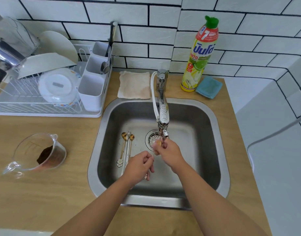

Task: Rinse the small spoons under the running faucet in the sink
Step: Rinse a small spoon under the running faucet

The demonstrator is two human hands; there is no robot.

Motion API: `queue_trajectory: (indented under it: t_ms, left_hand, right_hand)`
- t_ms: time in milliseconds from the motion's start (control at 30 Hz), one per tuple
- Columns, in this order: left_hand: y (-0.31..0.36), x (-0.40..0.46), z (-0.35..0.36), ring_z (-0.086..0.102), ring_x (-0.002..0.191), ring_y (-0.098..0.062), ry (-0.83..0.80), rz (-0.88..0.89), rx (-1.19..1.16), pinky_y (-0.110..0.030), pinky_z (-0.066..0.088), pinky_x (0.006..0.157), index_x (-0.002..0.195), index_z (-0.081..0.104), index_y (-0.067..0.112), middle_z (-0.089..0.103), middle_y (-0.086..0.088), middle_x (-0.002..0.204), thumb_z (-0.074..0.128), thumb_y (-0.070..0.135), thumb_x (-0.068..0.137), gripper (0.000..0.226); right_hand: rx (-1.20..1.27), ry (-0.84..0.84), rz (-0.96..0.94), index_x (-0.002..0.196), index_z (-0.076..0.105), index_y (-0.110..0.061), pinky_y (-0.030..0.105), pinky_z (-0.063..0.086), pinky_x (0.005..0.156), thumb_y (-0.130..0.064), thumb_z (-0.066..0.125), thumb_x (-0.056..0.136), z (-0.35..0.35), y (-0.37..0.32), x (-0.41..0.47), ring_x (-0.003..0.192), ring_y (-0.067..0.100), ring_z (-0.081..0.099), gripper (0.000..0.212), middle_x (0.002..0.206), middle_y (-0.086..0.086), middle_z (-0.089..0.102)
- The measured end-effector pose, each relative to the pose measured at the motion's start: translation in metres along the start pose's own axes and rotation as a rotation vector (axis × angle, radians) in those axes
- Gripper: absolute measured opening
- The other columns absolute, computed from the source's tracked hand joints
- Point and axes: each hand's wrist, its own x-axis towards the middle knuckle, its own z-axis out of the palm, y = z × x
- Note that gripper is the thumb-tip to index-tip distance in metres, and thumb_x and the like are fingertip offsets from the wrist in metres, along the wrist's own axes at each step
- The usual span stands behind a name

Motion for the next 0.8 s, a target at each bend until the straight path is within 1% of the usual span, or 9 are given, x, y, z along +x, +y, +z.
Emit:
queue_trajectory:
  t_ms: [100,167,267,300,400,500,567,700,800]
  left_hand:
    - [-0.006,0.001,-0.003,0.059,0.04,-0.017,0.022,0.034,0.048,-0.026,0.048,0.046,0.087,0.061,0.018,0.073,0.0,0.067,0.053,0.028,0.102,0.021]
    - [-0.009,0.002,-0.006,0.059,0.039,-0.017,0.033,0.047,0.072,-0.025,0.048,0.045,0.084,0.06,0.019,0.073,0.0,0.066,0.053,0.029,0.102,0.022]
    - [-0.013,0.004,-0.009,0.059,0.037,-0.016,0.027,0.056,0.094,-0.024,0.048,0.045,0.082,0.059,0.021,0.073,0.001,0.066,0.053,0.032,0.102,0.023]
    - [-0.013,0.006,-0.009,0.059,0.037,-0.016,0.019,0.062,0.096,-0.023,0.047,0.044,0.082,0.059,0.021,0.073,0.001,0.065,0.053,0.032,0.102,0.023]
    - [-0.013,0.009,-0.01,0.059,0.037,-0.017,0.005,0.069,0.121,-0.024,0.047,0.043,0.084,0.059,0.021,0.072,0.001,0.065,0.053,0.032,0.101,0.022]
    - [-0.012,0.011,-0.012,0.06,0.038,-0.016,0.024,0.055,0.134,-0.024,0.05,0.044,0.084,0.059,0.023,0.072,0.002,0.065,0.052,0.036,0.101,0.023]
    - [-0.012,0.011,-0.012,0.059,0.037,-0.015,0.021,0.054,0.132,-0.024,0.049,0.043,0.084,0.059,0.024,0.072,0.002,0.064,0.052,0.038,0.101,0.023]
    - [-0.01,0.012,-0.012,0.052,0.035,-0.013,0.002,0.062,0.154,-0.024,0.045,0.037,0.084,0.06,0.025,0.07,0.002,0.06,0.053,0.036,0.1,0.02]
    - [-0.01,0.013,-0.013,0.05,0.035,-0.013,0.012,0.063,0.155,-0.023,0.043,0.036,0.084,0.061,0.025,0.07,0.0,0.06,0.053,0.036,0.1,0.021]
  right_hand:
    - [0.071,0.044,0.015,0.092,0.072,-0.013,0.02,0.049,0.061,-0.025,0.06,0.103,0.0,0.001,0.001,0.061,0.007,0.068,0.02,0.081,0.001,0.079]
    - [0.084,-0.06,0.017,0.098,0.07,-0.019,0.02,0.054,0.067,-0.024,0.068,0.098,-0.001,0.003,-0.002,0.068,0.006,0.067,0.005,0.082,-0.004,0.076]
    - [0.022,-0.076,0.012,0.1,0.068,-0.027,0.022,0.055,0.071,-0.027,0.077,0.092,0.004,0.009,-0.002,0.069,-0.001,0.065,0.012,0.08,-0.01,0.073]
    - [0.05,-0.02,0.018,0.095,0.07,-0.026,0.024,0.054,0.069,-0.027,0.072,0.095,0.005,0.006,-0.002,0.064,0.0,0.064,0.003,0.077,-0.008,0.074]
    - [0.123,0.056,0.03,0.089,0.072,-0.017,0.03,0.055,0.072,-0.025,0.057,0.105,0.004,0.007,0.003,0.059,0.006,0.064,0.024,0.078,-0.001,0.078]
    - [0.162,-0.072,0.025,0.098,0.069,-0.023,0.027,0.054,0.075,-0.023,0.069,0.097,0.005,0.007,-0.001,0.066,0.003,0.064,0.0,0.079,-0.006,0.074]
    - [0.136,-0.095,0.017,0.103,0.067,-0.022,0.024,0.054,0.073,-0.025,0.076,0.092,0.006,0.01,-0.002,0.067,0.003,0.062,0.015,0.077,-0.008,0.07]
    - [0.196,0.044,0.044,0.094,0.073,-0.018,0.023,0.053,0.066,-0.028,0.058,0.104,0.003,0.011,0.004,0.059,0.01,0.062,0.021,0.077,-0.001,0.079]
    - [0.193,-0.056,0.047,0.102,0.07,-0.021,0.018,0.053,0.067,-0.026,0.063,0.102,0.002,0.012,0.002,0.063,0.006,0.063,0.009,0.082,-0.005,0.079]
